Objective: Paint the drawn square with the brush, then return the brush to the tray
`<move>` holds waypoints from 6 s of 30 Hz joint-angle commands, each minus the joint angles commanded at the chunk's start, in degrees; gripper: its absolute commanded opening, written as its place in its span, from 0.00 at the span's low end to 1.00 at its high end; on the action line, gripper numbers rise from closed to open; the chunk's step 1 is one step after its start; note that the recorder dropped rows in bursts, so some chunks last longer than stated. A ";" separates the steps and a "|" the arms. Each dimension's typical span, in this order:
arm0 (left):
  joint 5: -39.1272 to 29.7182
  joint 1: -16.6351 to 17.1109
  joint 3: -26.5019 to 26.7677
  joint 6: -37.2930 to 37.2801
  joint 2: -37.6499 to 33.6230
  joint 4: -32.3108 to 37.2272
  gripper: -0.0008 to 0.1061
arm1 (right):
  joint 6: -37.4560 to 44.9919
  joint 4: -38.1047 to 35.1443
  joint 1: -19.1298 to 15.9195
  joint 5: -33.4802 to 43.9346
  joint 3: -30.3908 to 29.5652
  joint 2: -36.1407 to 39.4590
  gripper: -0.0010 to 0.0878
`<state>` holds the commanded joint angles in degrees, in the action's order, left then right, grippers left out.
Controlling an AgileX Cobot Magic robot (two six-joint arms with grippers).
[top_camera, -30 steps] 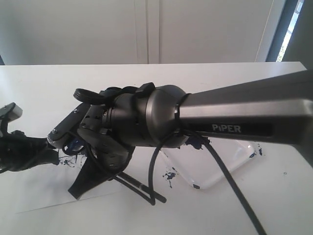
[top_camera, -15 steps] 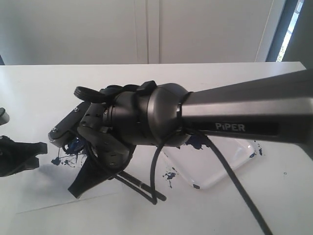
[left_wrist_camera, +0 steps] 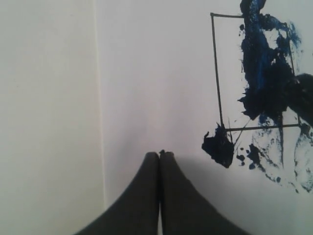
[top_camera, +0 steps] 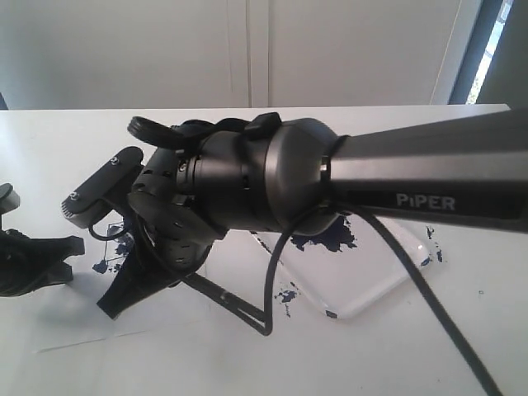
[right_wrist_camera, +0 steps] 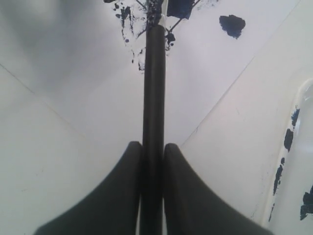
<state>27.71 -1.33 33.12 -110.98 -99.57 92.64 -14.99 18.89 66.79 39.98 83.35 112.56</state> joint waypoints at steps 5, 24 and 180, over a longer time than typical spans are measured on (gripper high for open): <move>0.98 0.00 0.00 0.00 0.00 0.00 0.01 | -0.11 -0.15 0.00 1.03 1.81 3.05 0.01; 1.19 0.00 -1.08 0.00 0.00 1.25 0.01 | -0.12 -0.19 -2.41 3.87 11.08 9.40 0.01; -0.33 0.00 -1.08 -7.20 -4.01 7.31 0.01 | 14.42 -7.89 -3.42 29.98 26.10 17.82 0.01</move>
<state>27.38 -1.33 32.04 -118.18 -103.58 99.95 -0.57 11.00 63.37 69.96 109.44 130.38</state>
